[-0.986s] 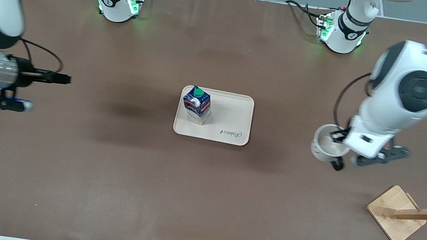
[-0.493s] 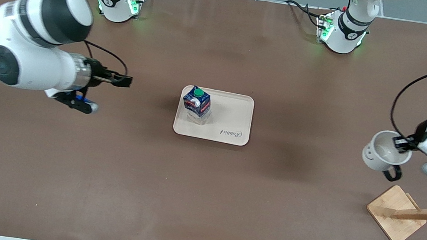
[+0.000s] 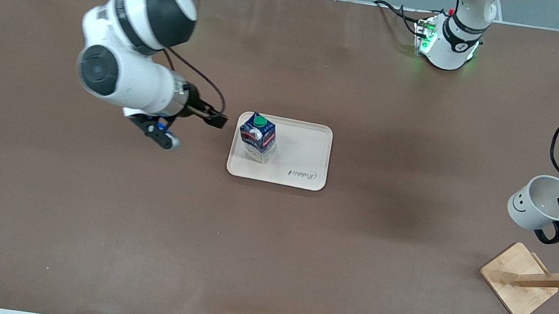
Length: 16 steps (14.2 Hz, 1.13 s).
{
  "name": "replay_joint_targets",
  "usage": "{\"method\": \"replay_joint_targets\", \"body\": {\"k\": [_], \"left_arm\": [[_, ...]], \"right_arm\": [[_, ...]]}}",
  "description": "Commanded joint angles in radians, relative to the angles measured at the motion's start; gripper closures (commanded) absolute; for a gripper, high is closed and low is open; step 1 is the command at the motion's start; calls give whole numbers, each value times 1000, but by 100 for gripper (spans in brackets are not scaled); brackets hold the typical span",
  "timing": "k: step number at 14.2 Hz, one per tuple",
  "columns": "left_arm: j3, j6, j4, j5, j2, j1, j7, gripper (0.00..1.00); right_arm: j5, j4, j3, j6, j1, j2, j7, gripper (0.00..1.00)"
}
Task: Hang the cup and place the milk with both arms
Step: 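Hang the mug handle on the stand while the right gripper grasps milk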
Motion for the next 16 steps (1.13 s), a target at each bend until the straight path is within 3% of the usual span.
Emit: {"method": "replay_joint_targets", "body": {"k": [1, 4, 7, 14, 15, 16], "left_arm": [[-8, 32, 5, -74, 1, 53, 101, 100], [-8, 82, 5, -87, 17, 85, 171, 100], [-8, 109, -1, -85, 33, 102, 213, 100], [-10, 169, -1, -88, 62, 145, 338, 100], [-10, 170, -4, -93, 63, 157, 354, 100], [-10, 170, -6, -119, 65, 168, 374, 100]], "right_arm": [[23, -54, -12, 103, 78, -14, 104, 0], [23, -89, -12, 243, 135, 11, 159, 0], [1, -91, -17, 295, 175, 46, 227, 0], [-129, -218, -20, 510, 223, 54, 296, 0], [-129, -218, -20, 510, 221, 53, 338, 48], [-129, -215, -20, 508, 221, 52, 380, 84]]}}
